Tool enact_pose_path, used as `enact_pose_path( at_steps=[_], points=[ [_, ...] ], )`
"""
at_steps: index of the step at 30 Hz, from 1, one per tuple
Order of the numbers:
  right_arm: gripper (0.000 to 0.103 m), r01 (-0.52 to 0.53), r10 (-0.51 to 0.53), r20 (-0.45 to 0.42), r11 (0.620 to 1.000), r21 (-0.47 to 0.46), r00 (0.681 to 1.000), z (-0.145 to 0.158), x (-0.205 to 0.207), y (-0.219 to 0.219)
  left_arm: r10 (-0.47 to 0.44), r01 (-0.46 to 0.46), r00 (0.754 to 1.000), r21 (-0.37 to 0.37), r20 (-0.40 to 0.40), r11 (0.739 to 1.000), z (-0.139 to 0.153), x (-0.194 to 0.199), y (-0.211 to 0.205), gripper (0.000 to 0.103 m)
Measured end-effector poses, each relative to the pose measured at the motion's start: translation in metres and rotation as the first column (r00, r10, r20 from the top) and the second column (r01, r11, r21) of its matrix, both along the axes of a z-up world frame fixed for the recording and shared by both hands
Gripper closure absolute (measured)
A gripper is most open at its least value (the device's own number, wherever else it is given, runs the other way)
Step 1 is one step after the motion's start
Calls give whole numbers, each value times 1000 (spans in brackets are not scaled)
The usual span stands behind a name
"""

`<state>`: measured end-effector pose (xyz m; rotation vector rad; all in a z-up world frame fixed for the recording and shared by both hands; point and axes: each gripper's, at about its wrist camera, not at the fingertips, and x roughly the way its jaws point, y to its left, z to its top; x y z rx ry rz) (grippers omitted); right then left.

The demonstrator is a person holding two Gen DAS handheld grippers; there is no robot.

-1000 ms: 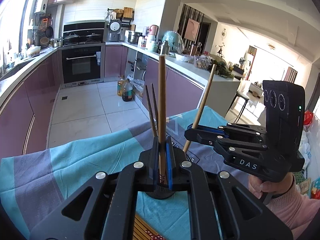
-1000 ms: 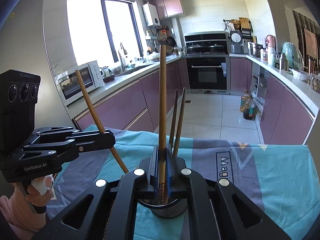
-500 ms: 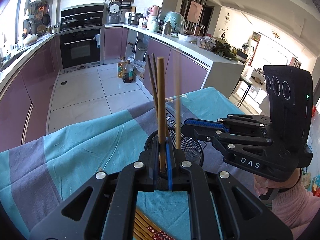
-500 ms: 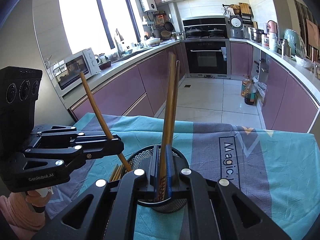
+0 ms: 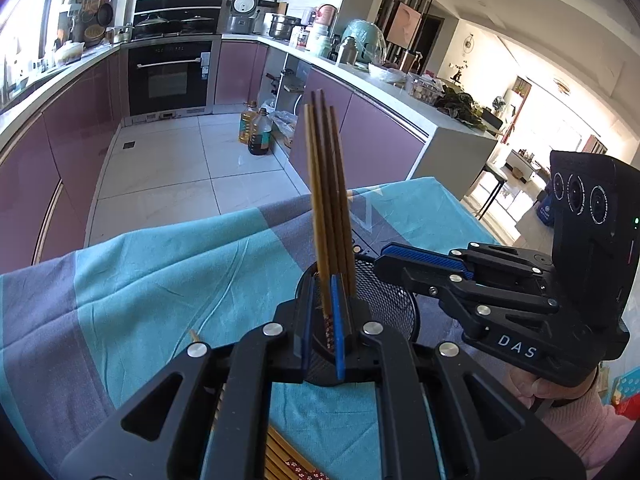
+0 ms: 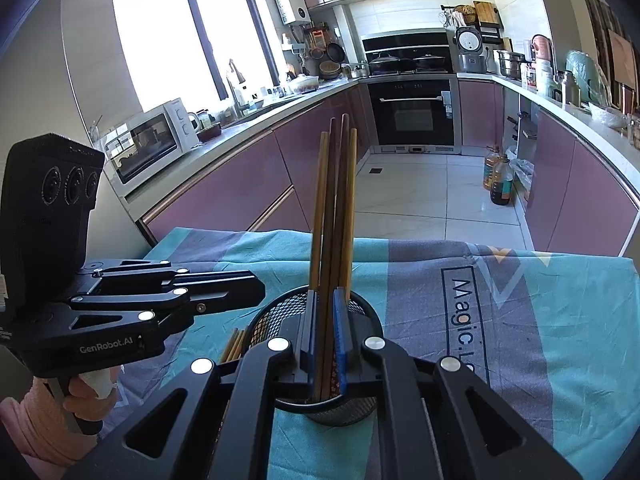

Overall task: Organize utensils
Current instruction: 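Open both tools to release their chopsticks into the cup and withdraw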

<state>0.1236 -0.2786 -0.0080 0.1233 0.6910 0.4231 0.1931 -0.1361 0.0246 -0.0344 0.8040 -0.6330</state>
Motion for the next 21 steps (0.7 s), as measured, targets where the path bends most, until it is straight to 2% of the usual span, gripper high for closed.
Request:
enact_pose_path(
  at_steps=[4,5,9,12,15,21],
  points=[
    [94,-10,10,17,1000,-4,1000,1,-10,1,55,-54,998,-19,18,998,-4,-7,18,95],
    [93,-21,21,24,1000,0,999,2,-14,2,66,-66,997,-18,26,998,-4,-10,22,92],
    [78,-75,74,58,997,3,996,5,-35,9,116,-114,991,-28,70,993,-5,-28,46,88],
    [72,-131,132,79,991,-12,988,2,-54,21,159,-157,983,-30,92,987,-11,-46,66,84],
    [66,-174,175,56,984,-21,983,-9,-65,34,184,-184,979,-9,88,983,-25,-65,80,80],
    [66,-224,221,-64,974,-33,973,-49,-65,59,197,-198,980,59,29,978,-61,-86,99,75]
  ],
)
